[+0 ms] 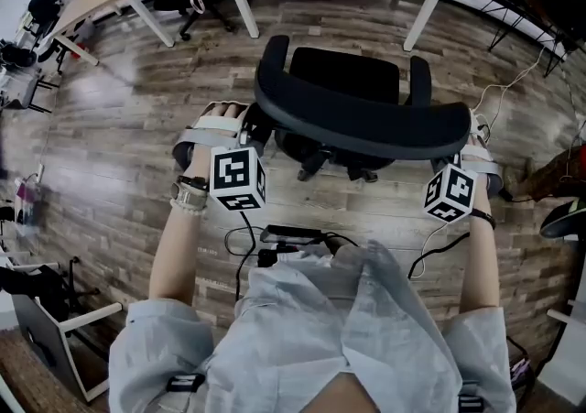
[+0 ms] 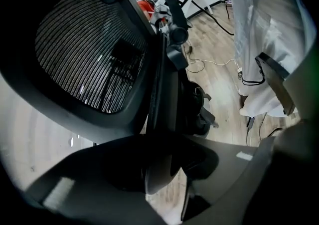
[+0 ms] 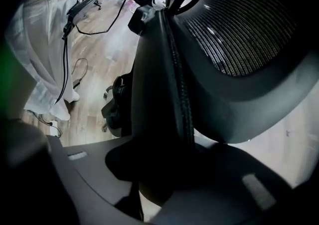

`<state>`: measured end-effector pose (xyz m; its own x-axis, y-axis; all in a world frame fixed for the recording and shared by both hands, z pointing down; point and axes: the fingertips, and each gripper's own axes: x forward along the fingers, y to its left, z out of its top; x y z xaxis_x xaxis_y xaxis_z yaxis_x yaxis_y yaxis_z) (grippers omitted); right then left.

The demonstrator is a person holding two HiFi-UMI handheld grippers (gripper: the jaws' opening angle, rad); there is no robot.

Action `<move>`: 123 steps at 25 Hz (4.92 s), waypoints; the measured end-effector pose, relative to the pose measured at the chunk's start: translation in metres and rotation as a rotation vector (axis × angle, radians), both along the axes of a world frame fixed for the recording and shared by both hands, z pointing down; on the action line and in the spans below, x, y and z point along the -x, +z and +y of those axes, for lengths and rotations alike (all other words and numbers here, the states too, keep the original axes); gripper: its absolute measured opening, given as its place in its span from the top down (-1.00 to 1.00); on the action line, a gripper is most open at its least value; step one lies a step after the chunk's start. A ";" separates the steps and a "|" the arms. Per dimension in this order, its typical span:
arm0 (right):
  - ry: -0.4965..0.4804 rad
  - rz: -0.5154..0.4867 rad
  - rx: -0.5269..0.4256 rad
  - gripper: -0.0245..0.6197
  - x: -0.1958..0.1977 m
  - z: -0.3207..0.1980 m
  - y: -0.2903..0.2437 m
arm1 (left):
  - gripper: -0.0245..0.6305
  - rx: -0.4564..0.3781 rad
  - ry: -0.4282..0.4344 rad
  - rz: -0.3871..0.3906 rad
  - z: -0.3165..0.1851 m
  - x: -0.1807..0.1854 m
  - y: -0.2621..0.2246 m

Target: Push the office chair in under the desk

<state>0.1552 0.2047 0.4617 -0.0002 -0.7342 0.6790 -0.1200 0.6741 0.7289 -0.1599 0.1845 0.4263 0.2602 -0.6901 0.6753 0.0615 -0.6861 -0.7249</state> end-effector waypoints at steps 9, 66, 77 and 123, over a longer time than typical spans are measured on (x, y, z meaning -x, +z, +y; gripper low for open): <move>0.018 -0.006 -0.016 0.52 0.000 0.001 -0.002 | 0.40 -0.021 0.030 0.006 0.000 0.000 -0.001; -0.038 -0.040 -0.065 0.44 -0.001 -0.186 0.004 | 0.41 -0.156 0.037 0.012 -0.167 -0.004 0.003; -0.084 -0.037 -0.064 0.44 -0.008 -0.279 0.004 | 0.41 -0.160 -0.040 -0.020 -0.263 -0.010 0.005; -0.059 -0.068 -0.102 0.38 -0.058 -0.503 -0.001 | 0.41 -0.178 -0.067 0.014 -0.491 -0.061 0.004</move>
<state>0.2128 -0.2981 0.4605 -0.0890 -0.7966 0.5979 -0.1335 0.6044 0.7854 -0.0994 -0.3060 0.4306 0.2185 -0.8146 0.5373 0.0087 -0.5490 -0.8358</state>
